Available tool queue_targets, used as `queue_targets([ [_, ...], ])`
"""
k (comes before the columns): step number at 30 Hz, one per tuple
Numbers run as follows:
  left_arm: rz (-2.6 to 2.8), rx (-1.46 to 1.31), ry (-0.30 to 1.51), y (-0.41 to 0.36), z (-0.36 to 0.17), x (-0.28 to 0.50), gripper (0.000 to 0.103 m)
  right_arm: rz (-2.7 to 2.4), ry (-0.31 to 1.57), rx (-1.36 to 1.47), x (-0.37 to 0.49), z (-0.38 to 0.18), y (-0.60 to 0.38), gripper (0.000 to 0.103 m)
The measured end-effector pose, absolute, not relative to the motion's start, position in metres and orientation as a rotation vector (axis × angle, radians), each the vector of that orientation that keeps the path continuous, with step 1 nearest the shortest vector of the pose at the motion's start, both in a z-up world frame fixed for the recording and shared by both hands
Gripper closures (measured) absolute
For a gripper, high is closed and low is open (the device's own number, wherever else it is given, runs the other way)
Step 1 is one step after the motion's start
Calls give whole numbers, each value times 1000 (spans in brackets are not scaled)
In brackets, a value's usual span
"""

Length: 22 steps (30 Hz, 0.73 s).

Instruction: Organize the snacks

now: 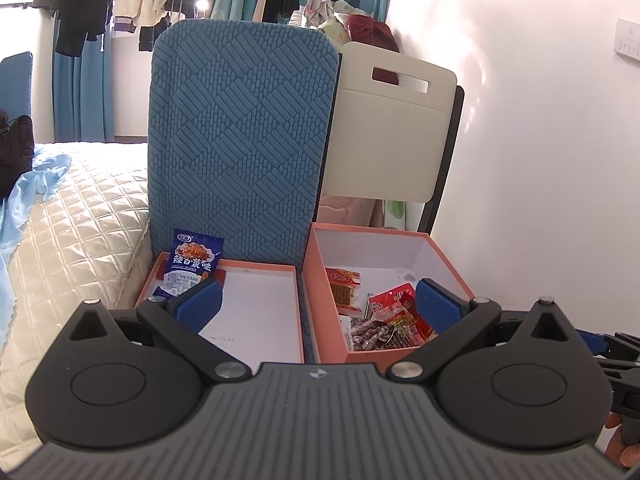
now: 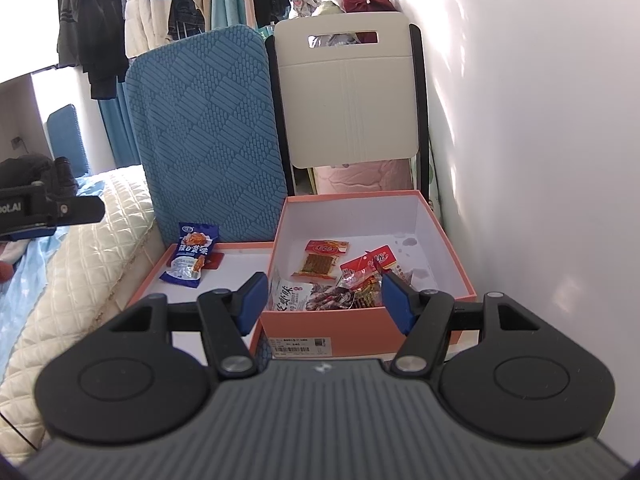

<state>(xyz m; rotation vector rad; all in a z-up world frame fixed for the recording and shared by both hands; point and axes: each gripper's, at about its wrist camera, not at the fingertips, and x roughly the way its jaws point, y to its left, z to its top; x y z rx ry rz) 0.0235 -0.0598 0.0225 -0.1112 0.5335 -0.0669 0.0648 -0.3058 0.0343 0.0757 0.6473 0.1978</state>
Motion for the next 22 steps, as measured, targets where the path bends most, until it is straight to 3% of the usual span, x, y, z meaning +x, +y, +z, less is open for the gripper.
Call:
queue_targets([
  [22, -82, -101, 536, -62, 22, 22, 0, 192, 636, 75, 64, 36, -305, 38],
])
